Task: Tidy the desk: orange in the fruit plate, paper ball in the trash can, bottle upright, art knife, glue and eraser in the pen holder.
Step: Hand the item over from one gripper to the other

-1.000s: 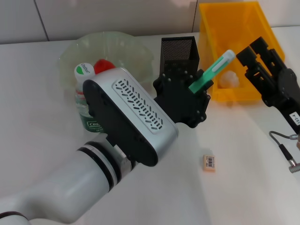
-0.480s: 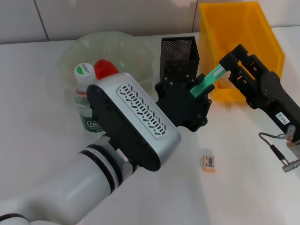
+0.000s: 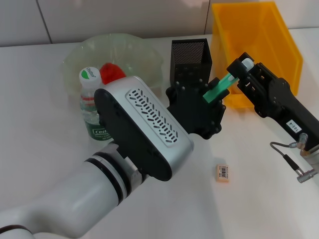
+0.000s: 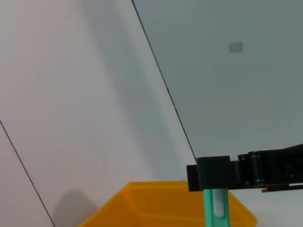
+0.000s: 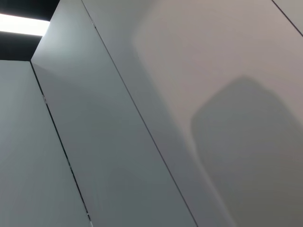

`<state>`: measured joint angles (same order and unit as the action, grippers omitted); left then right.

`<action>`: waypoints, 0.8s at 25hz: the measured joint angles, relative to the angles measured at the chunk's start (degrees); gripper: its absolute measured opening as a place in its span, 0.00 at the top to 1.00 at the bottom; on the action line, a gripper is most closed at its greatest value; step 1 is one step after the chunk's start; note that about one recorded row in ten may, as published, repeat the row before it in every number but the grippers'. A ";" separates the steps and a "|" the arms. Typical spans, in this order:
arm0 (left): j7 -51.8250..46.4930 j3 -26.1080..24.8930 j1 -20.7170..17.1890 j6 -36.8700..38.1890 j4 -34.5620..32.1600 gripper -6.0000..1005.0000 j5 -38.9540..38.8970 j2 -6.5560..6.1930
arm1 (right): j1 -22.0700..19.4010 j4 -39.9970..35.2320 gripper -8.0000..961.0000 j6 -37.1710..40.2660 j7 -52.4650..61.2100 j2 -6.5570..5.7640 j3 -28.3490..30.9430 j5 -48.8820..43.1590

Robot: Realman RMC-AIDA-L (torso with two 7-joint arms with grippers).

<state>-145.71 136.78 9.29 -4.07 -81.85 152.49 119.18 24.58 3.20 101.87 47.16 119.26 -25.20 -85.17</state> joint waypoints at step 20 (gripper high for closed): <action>0.00 -0.11 -0.09 0.30 -0.40 0.80 0.00 -0.09 | -0.37 -1.72 0.74 -0.12 2.15 0.00 -0.89 0.02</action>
<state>-145.72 136.67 9.19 -3.78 -82.25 152.49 119.09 24.21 1.48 101.75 49.31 119.27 -26.09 -85.15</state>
